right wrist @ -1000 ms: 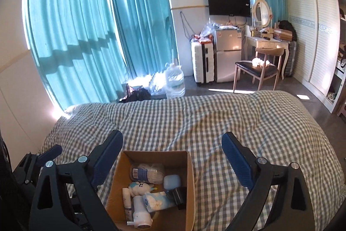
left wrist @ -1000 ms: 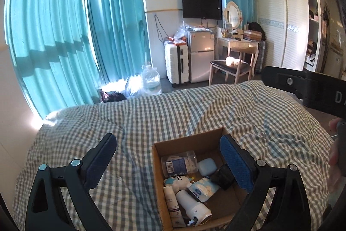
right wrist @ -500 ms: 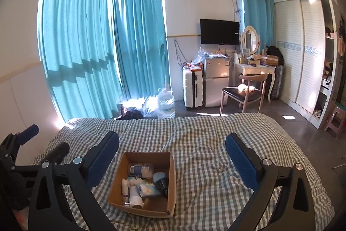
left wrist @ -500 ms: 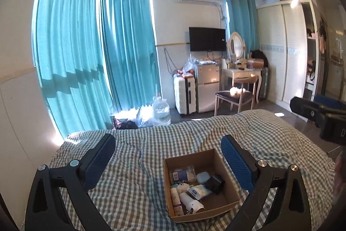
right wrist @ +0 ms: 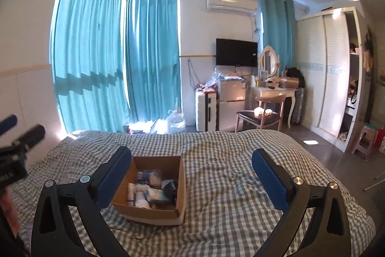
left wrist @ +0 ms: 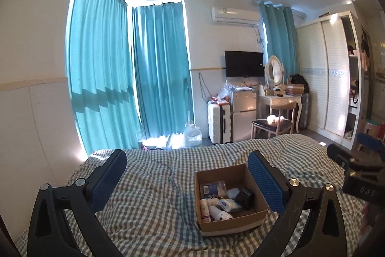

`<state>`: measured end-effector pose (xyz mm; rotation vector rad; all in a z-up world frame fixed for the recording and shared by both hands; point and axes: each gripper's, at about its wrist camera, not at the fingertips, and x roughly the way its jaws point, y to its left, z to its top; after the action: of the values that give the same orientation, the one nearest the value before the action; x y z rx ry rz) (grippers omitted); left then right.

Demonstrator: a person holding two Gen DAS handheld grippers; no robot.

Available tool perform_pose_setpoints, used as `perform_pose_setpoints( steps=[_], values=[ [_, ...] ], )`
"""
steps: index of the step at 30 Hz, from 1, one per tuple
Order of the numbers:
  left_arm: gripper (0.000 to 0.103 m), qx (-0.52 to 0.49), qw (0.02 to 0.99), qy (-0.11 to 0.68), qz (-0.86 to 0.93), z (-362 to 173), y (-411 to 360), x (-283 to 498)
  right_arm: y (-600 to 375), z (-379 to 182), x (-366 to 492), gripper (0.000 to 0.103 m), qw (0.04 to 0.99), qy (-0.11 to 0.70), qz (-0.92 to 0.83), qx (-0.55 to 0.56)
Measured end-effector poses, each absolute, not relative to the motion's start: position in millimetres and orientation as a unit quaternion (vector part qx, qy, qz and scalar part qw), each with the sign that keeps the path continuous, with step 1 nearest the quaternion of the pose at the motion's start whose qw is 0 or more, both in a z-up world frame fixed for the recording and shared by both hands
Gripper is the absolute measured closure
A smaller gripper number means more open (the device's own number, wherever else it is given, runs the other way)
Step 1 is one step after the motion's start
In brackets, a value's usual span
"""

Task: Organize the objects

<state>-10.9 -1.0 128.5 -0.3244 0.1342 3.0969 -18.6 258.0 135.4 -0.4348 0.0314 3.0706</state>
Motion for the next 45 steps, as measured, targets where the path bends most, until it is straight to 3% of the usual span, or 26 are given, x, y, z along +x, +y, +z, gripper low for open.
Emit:
perform_pose_setpoints(
  steps=[12,45],
  values=[
    [0.0,-0.15,-0.008,0.012,0.989,33.1,-15.8,-22.0,255.5,52.2,-5.7,0.002,0.032,-0.015,0.992,-0.117],
    [0.0,-0.16,0.001,0.019,0.987,17.0,-20.7,-17.4,239.4,30.4,-9.7,0.002,0.005,-0.007,0.989,-0.147]
  ],
)
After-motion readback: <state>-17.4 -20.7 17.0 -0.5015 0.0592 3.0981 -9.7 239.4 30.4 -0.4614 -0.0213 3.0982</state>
